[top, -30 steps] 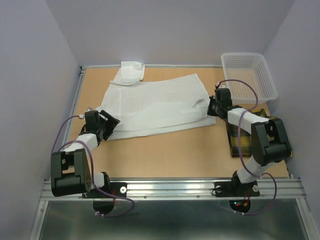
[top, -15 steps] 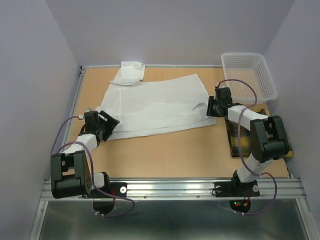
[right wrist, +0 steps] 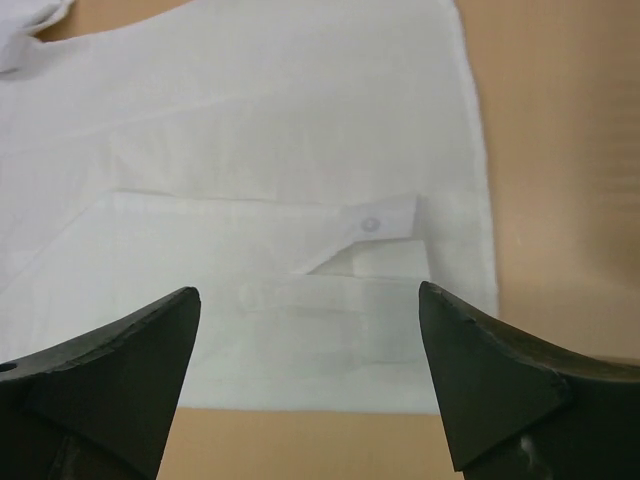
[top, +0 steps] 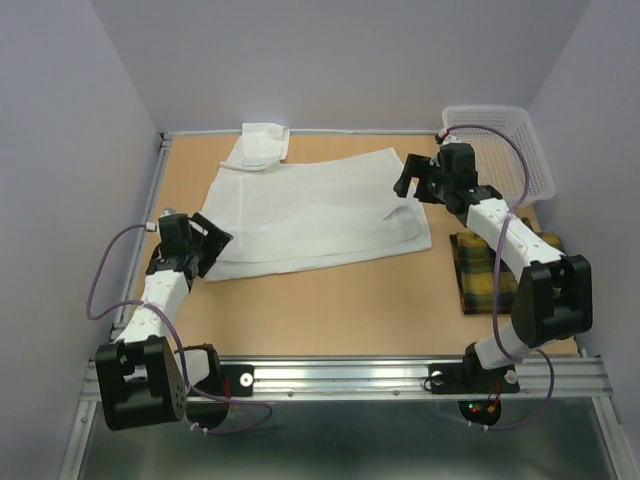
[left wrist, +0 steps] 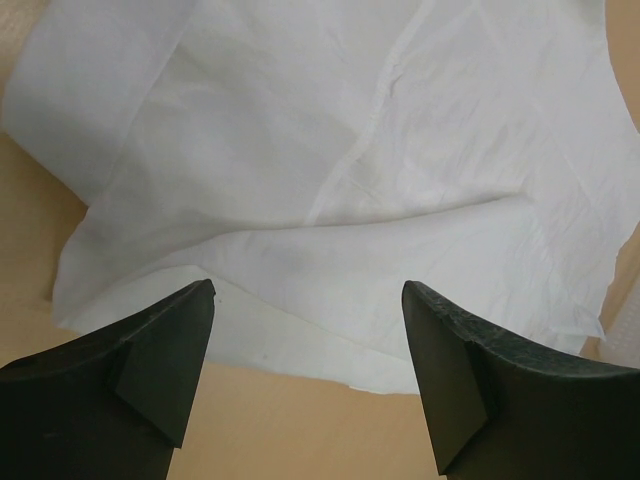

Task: Fold and stack the long sleeve shirts
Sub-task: Fold the shirt

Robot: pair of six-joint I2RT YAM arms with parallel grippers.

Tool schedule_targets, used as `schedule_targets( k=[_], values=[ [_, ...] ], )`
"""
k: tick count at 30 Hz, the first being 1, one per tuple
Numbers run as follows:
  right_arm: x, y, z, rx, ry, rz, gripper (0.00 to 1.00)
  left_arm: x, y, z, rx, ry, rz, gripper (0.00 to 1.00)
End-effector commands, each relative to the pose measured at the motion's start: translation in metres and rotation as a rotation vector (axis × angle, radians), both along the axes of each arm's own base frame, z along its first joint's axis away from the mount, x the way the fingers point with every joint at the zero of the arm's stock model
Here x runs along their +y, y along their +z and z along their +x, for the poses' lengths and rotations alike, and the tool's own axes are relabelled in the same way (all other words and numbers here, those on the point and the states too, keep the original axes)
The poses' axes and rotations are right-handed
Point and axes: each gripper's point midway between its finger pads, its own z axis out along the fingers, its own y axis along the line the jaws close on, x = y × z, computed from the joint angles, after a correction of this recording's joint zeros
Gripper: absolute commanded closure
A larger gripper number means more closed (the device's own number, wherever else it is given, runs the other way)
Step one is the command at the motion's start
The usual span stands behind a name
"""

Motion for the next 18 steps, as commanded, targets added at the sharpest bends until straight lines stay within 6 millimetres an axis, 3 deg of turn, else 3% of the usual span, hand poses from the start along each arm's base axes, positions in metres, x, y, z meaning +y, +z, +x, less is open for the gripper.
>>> schedule_targets(
  k=[1, 7, 11, 12, 14, 15, 18],
  values=[
    [0.063, 0.038, -0.006, -0.031, 0.151, 0.142, 0.05, 0.01, 0.023, -0.012, 0.002, 0.005, 0.064, 0.13],
    [0.143, 0.045, -0.011, -0.052, 0.279, 0.247, 0.04, 0.011, 0.036, -0.02, -0.037, -0.002, 0.096, 0.13],
    [0.187, 0.044, -0.015, -0.051, 0.354, 0.34, 0.04, 0.002, 0.043, -0.006, -0.102, -0.04, 0.059, 0.13],
    [0.196, 0.032, -0.018, -0.015, 0.377, 0.348, 0.04, 0.003, 0.037, -0.004, -0.092, -0.036, 0.057, 0.14],
    [0.221, 0.042, -0.023, -0.046, 0.445, 0.4, 0.04, 0.003, 0.038, 0.004, -0.112, -0.031, 0.048, 0.15],
    [0.234, 0.037, -0.025, -0.042, 0.468, 0.42, 0.04, 0.002, 0.038, 0.011, -0.122, -0.033, 0.04, 0.16],
    [0.253, 0.032, -0.033, -0.031, 0.517, 0.482, 0.05, -0.002, 0.031, 0.018, -0.115, -0.037, 0.001, 0.17]
  ],
)
